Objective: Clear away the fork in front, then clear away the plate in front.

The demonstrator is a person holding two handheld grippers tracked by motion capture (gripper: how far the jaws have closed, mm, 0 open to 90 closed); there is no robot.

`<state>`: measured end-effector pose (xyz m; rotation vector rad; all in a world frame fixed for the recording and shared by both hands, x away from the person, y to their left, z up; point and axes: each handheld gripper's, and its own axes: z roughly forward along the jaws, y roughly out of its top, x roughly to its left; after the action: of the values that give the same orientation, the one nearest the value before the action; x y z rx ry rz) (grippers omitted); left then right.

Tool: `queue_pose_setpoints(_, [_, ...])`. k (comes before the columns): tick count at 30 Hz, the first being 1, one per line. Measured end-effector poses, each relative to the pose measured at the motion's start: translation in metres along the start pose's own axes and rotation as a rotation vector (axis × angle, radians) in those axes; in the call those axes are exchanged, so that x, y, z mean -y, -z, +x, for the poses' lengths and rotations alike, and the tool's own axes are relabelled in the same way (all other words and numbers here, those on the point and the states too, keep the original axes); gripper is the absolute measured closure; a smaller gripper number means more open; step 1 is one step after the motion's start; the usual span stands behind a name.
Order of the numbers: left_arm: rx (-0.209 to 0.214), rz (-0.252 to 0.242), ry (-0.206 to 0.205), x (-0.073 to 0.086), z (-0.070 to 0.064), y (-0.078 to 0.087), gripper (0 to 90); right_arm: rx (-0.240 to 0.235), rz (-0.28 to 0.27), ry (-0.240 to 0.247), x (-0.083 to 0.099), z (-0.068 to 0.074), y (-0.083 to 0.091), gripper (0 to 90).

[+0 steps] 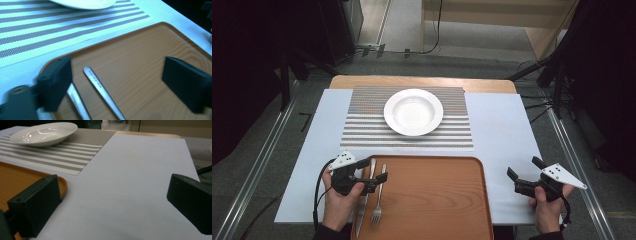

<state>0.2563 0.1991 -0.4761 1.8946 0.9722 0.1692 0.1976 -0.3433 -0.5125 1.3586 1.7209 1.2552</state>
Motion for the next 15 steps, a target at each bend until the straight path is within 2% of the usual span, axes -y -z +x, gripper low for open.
queue_pose_setpoints(6, [0.017, -0.021, 0.017, -0.003, 0.001, 0.003, 7.6, 0.002, 0.0, 0.007, 0.0, 0.001, -0.001, 0.0])
queue_pose_setpoints(11, [-0.001, -0.023, 0.012, -0.006, 0.001, 0.003, 7.7, 0.004, -0.006, -0.001, 0.0, 0.001, 0.0, 0.0])
queue_pose_setpoints(15, [0.006, -0.034, 0.015, -0.011, 0.003, 0.003, 7.7, 0.002, -0.008, -0.002, 0.0, 0.0, 0.0, 0.0])
